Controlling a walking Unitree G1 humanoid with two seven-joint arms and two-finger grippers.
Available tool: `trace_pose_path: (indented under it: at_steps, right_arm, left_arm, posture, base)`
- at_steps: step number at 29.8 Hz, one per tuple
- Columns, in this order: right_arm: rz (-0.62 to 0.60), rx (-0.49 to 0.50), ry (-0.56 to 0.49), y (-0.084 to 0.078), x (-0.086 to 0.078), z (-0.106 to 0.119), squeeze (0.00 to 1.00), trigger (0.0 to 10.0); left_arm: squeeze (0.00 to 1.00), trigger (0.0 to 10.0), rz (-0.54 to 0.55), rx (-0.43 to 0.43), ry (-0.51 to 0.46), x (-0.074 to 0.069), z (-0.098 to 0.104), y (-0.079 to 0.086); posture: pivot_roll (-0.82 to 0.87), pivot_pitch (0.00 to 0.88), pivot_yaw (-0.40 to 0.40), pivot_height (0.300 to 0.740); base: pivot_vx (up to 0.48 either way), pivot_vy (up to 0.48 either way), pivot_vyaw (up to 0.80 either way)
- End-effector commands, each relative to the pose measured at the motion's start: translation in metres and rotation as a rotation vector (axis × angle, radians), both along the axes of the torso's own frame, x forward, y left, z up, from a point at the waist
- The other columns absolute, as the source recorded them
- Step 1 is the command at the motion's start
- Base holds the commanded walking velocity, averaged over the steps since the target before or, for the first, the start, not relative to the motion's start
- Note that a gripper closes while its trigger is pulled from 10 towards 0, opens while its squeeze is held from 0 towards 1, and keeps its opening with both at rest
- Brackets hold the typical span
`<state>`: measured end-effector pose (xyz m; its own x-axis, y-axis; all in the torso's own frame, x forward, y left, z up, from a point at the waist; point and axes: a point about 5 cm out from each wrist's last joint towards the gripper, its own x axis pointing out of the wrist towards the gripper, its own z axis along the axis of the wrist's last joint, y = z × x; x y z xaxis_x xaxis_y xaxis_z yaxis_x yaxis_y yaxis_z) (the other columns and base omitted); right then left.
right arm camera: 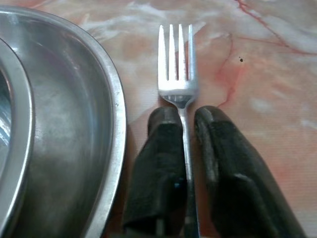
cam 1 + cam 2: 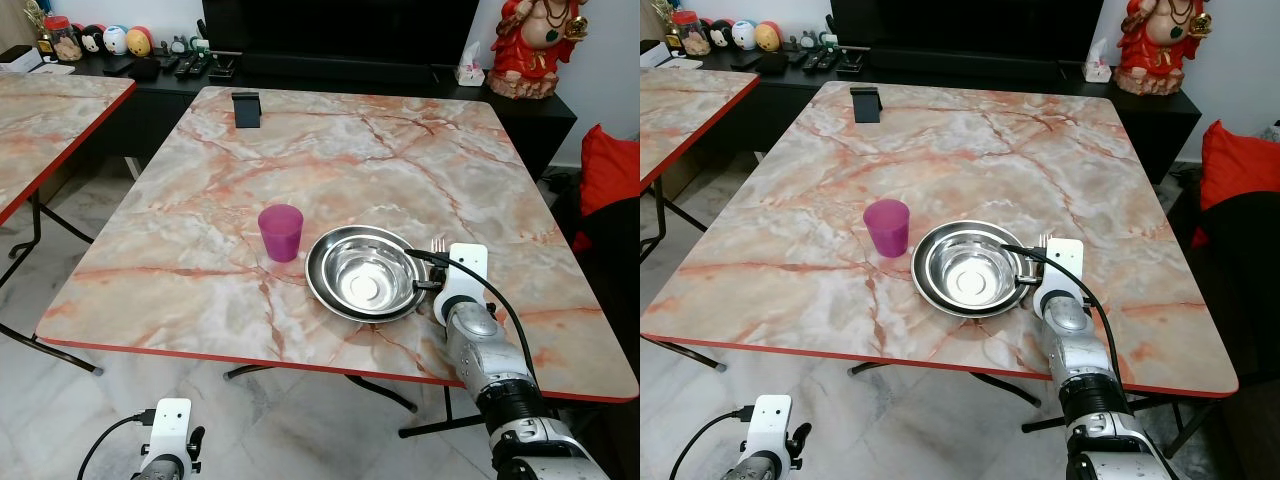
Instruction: Setting the table
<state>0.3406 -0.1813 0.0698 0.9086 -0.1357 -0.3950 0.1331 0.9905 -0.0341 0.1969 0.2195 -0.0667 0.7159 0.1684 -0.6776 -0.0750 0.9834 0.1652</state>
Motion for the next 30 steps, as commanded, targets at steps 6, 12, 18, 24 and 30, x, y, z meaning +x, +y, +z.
trace_pose_path:
  at_steps: [6,12,18,24,30]
  right_arm:
    - [0.0,0.004,-0.007,0.0019,0.0028,0.0026,0.53,10.0]
    - [0.004,0.004,-0.006,0.004,0.003,0.0023,0.0,10.0]
    - [-0.007,0.002,-0.009,0.0022,0.0033,0.0026,0.0,10.0]
    - [-0.017,-0.003,-0.009,0.0003,0.0031,0.0026,0.0,10.0]
    - [-0.031,-0.005,-0.01,-0.0005,0.003,0.0023,0.0,10.0]
  left_arm:
    - [0.0,10.0,-0.007,0.007,0.015,-0.0017,-0.0011,0.0005]
    - [0.0,10.0,-0.008,0.006,0.016,-0.0017,-0.0012,0.0002]
    - [0.0,10.0,-0.009,0.007,0.015,-0.0015,-0.0011,0.0]
    - [0.0,10.0,-0.009,0.009,0.015,-0.0013,-0.001,0.0]
    - [0.0,10.0,-0.008,0.01,0.014,-0.001,-0.0008,0.0003]
  posture:
    - [-0.01,0.017,-0.035,0.74]
    - [-0.01,0.016,-0.035,0.74]
    - [-0.01,0.016,-0.035,0.74]
    - [-0.01,0.016,-0.034,0.74]
    - [-0.01,0.016,-0.034,0.74]
  base:
    - [0.0,0.0,0.0]
    - [0.0,0.0,0.0]
    - [0.0,0.0,0.0]
    - [0.0,0.0,0.0]
    - [0.0,0.0,0.0]
